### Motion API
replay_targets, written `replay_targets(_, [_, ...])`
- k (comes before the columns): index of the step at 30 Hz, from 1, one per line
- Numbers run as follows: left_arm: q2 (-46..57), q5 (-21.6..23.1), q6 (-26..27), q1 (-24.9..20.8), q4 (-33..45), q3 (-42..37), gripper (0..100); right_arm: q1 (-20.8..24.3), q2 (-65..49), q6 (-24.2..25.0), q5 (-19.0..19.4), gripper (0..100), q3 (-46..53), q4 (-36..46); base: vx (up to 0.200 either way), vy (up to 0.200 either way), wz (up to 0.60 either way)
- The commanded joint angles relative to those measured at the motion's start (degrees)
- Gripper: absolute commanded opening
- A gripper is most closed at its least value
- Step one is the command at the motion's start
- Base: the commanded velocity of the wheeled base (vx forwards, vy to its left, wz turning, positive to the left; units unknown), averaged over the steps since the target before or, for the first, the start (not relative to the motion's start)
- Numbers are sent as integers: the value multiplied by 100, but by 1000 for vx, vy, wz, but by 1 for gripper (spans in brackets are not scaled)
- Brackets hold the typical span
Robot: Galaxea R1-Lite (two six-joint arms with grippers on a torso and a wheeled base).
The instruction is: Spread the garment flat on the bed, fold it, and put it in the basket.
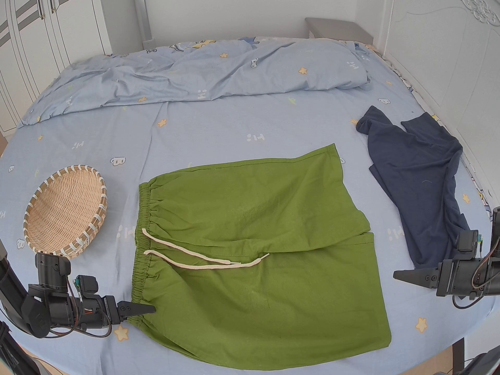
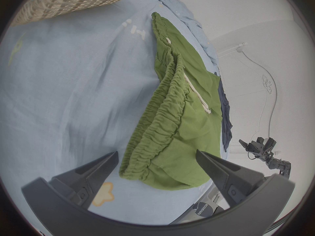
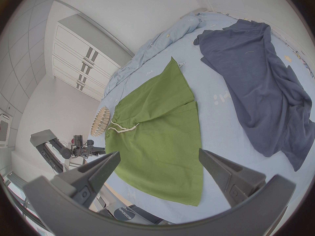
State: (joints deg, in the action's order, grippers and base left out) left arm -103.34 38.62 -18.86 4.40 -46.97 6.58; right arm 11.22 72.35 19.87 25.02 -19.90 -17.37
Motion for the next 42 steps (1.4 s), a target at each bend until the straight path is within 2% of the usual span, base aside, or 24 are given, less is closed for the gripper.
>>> replay_targets(1, [-406, -4, -21, -9, -269, -87, 100, -5, 33, -1, 3, 100, -14, -3, 0, 0, 0])
replay_targets(5, [-397, -4, -21, -9, -322, -105, 100, -5, 42, -1, 3, 100, -14, -3, 0, 0, 0])
replay_targets(6, [-389, 5, -21, -1, -330, -105, 0, -5, 51, -1, 3, 100, -14, -3, 0, 0, 0])
replay_targets(11, [-362, -4, -13, 8, -322, -113, 0, -5, 51, -1, 3, 100, -6, -3, 0, 0, 0])
replay_targets(20, [-107, -12, 40, 105, -392, -614, 0, 12, 60, -18, 3, 100, 214, 6, 0, 0, 0])
replay_targets(27, [103, -39, 110, 483, -155, -658, 0, 47, 464, -106, 39, 100, 733, 41, 0, 0, 0])
replay_targets(29, [95, -39, 216, 544, -137, -658, 0, 135, 552, -168, 39, 100, 873, 23, 0, 0, 0])
replay_targets(31, [24, -30, 638, 641, 48, -658, 0, 399, 851, -291, 21, 100, 1163, 23, 0, 0, 0])
replay_targets(34, [16, -12, 972, 694, 179, -658, 0, 522, 1167, -458, 21, 100, 1365, -38, 0, 0, 0])
replay_targets(42, [60, -12, 1025, 711, 223, -658, 0, 531, 1369, -572, 91, 100, 1576, -240, 0, 0, 0])
